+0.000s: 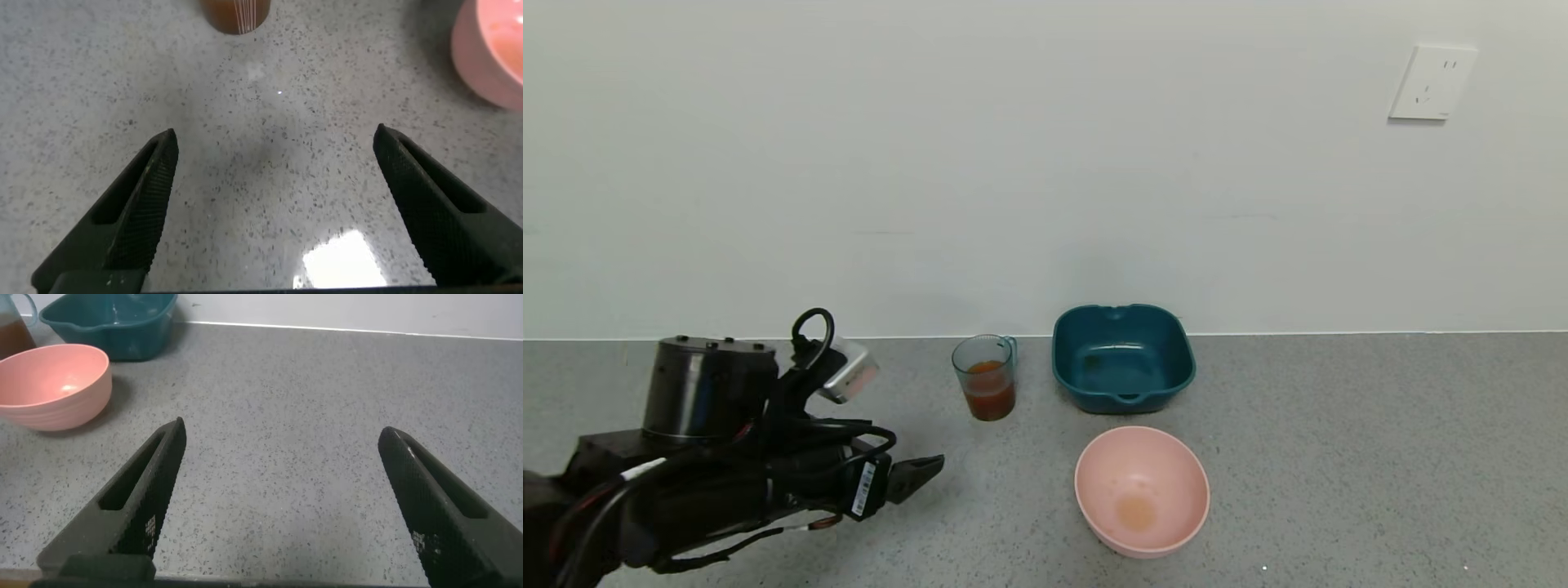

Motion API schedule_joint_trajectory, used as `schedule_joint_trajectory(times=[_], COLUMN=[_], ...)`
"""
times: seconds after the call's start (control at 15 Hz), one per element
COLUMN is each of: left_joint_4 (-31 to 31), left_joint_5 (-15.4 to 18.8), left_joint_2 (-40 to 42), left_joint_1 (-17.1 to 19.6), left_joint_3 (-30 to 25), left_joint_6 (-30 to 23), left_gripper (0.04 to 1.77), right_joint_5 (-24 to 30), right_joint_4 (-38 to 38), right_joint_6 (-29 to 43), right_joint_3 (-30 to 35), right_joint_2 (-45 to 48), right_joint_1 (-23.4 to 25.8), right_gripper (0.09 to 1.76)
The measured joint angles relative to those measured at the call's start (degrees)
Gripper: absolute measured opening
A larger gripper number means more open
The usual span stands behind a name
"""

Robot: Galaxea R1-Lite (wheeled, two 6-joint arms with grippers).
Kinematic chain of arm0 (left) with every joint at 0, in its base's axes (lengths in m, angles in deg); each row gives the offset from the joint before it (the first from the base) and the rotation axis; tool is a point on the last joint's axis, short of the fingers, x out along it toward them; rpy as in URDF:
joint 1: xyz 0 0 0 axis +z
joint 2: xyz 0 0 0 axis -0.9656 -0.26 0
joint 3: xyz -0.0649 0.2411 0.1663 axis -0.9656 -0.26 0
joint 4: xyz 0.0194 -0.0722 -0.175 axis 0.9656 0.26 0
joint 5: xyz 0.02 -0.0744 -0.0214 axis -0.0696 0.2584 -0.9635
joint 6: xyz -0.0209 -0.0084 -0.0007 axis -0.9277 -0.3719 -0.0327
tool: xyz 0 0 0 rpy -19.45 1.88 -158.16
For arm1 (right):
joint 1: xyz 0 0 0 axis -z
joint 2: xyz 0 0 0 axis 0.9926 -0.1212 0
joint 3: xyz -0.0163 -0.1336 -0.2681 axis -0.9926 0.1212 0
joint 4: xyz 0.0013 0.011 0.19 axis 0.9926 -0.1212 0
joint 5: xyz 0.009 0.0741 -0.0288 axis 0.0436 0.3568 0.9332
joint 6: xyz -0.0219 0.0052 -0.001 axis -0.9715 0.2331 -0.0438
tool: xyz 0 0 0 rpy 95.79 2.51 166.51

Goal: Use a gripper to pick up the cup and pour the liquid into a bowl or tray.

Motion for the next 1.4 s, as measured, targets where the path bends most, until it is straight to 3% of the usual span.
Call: schedule_joint_trajectory(times=[0.67, 0.87, 1.4], left_joint_4=[-36.1, -45.5, -46.5], left_joint_5=[-2.7, -4.6, -5.1], left_joint_2=[-25.0, -30.4, -35.9], left_joint_1=[-1.4, -1.9, -2.8], left_joint_3=[-2.5, -2.1, 3.4], left_joint_6=[-1.6, -4.9, -8.0], left_gripper=[1.72, 1.72, 1.72], right_joint_5=[0.0, 0.0, 0.0], right_joint_4=[0.0, 0.0, 0.0], right_joint_6=[0.0, 0.0, 0.0], right_joint_3=[0.0, 0.0, 0.0], right_joint_2=[0.0, 0.0, 0.0], right_joint_1=[0.0, 0.0, 0.0], right_gripper=[1.71, 1.71, 1.71])
